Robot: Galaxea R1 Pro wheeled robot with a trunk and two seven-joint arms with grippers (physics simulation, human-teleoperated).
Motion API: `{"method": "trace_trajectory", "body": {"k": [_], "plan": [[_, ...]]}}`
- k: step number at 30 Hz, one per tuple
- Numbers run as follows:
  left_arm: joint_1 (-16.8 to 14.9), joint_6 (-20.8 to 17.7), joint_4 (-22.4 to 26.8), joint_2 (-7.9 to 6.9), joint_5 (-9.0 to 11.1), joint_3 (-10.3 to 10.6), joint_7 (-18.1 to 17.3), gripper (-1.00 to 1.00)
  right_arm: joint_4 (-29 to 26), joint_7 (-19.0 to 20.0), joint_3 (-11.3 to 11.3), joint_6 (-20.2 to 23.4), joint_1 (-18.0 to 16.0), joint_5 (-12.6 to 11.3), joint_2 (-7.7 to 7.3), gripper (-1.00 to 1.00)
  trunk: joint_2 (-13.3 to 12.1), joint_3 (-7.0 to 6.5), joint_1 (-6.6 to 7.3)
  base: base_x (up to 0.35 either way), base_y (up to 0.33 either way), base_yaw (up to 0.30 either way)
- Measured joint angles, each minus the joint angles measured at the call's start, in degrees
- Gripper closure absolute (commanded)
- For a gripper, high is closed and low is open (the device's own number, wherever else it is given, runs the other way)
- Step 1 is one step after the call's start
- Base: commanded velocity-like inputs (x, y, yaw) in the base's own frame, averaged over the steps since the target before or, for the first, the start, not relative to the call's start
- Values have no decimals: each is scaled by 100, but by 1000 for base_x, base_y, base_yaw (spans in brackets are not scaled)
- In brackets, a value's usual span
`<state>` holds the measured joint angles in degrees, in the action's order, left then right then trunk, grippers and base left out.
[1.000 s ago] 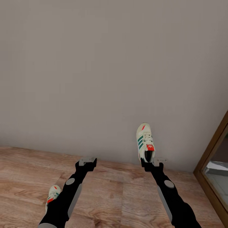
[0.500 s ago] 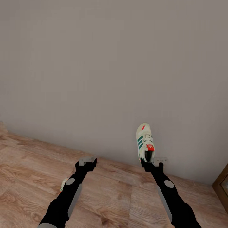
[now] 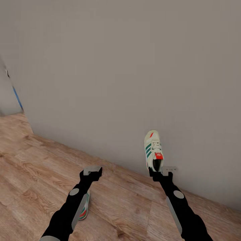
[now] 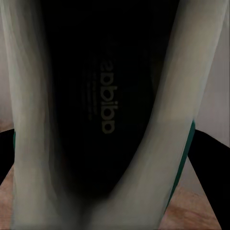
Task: Pick up the two gym shoes and the two sandals from the corridor floor and place them onto the hallstand (shoe rack) in the corridor, making sure they are on the rack and not on the floor. Arrange them so the two gym shoes are next to each other and the two sandals are next to each other.
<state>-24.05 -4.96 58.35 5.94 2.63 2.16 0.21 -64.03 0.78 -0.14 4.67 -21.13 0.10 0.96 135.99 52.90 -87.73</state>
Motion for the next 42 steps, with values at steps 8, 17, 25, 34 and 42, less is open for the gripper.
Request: {"method": "trace_trajectory", "body": {"k": [8, 17, 25, 34, 42], "plan": [[0, 0, 3, 0, 0, 0, 0, -100, 0, 0, 0, 0, -3, 0, 0, 100, 0, -26, 0, 0, 0, 292], [0, 0, 3, 1, 0, 0, 0, -100, 0, 0, 0, 0, 0, 0, 0, 100, 0, -56, 0, 0, 0, 291], [-1, 1, -4, -1, 4, 1, 1, -100, -2, 0, -2, 1, 0, 0, -1, 100, 0, -76, 0, 0, 0, 187], [-1, 2, -1, -3, 8, 1, 0, -100, -3, 0, -1, 1, -1, 0, -1, 100, 0, -76, 0, 0, 0, 2], [0, 0, 3, -4, 2, 0, 1, -100, -1, 0, 0, 0, 0, 0, 0, 100, 0, -88, 0, 0, 0, 175]]}}
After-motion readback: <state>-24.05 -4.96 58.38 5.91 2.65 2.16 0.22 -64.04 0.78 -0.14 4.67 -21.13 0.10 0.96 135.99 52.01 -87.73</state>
